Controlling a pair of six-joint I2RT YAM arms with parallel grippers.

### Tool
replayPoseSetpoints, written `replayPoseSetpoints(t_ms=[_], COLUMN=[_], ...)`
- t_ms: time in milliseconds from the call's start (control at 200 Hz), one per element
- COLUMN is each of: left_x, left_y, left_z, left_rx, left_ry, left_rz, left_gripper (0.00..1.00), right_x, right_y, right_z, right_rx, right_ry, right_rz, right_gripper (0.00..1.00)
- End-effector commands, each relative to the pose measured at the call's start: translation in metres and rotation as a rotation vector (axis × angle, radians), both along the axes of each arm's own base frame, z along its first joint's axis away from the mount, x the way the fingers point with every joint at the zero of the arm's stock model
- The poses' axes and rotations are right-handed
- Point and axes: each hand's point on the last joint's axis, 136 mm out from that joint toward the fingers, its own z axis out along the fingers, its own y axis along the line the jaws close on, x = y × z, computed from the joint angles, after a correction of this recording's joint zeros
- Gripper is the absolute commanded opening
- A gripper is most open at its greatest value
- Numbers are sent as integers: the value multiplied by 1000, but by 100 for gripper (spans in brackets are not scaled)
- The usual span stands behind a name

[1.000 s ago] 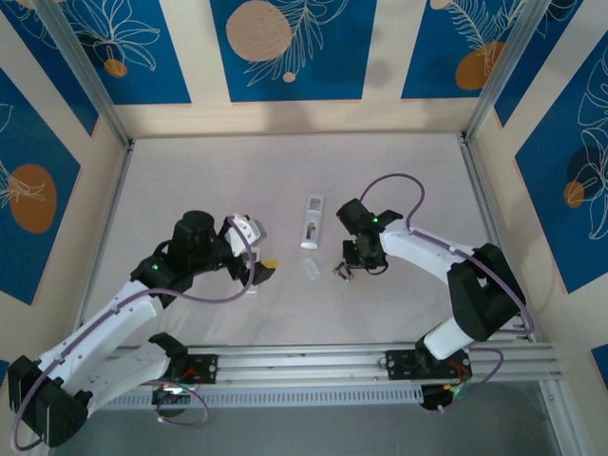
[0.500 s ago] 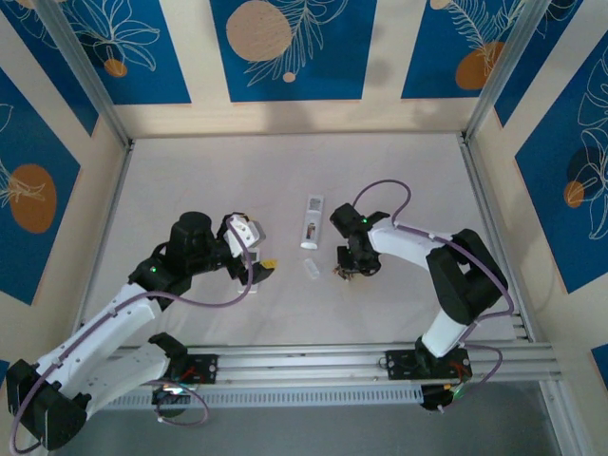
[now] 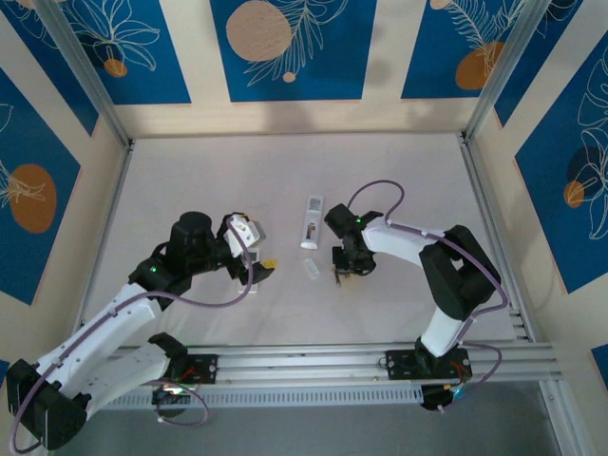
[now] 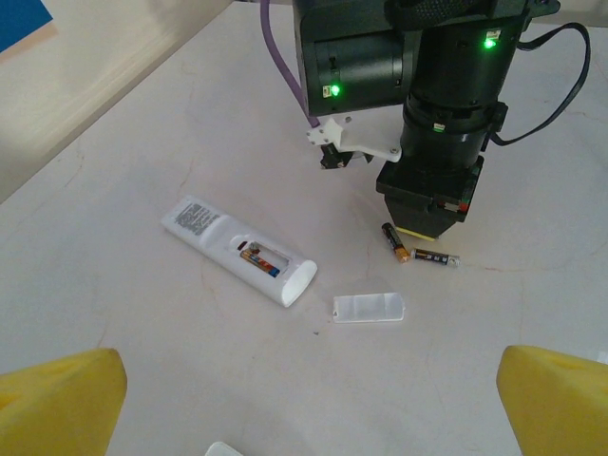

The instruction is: Load the batteries into the remote control

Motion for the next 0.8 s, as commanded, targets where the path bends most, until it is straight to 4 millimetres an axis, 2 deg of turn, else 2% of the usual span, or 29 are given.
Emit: replayPoseSetpoints(t_ms=[0, 160, 215, 280, 410, 490, 595, 795], left_x=[3, 2, 3, 3, 3, 4, 4, 3], left_y=[-1, -2, -2, -2, -2, -1, 1, 3], left_z=[9, 9, 10, 11, 11, 11, 9, 12], left_rx=[-17, -19, -21, -24, -27, -23, -12, -21], left_ry=[-31, -28, -29, -30, -28, -33, -38, -47], left_rz=[3, 2, 3, 3, 5, 10, 19, 23], left_gripper=[100, 100, 100, 100, 100, 100, 100, 100], right_x=[-1, 9, 11, 15, 35, 53, 76, 97], right_y=[-11, -14, -9, 4, 49, 71, 91, 104], right_z=[-2, 35, 49, 64, 85, 85, 77, 51], right_rx=[-73, -85, -48, 22, 190, 204, 188, 144], right_ry=[25, -48, -64, -85, -118, -130, -136, -108], right_rz=[-37, -114, -142, -170, -185, -180, -171, -197], right_gripper=[11, 10, 10, 10, 10, 10, 10, 10])
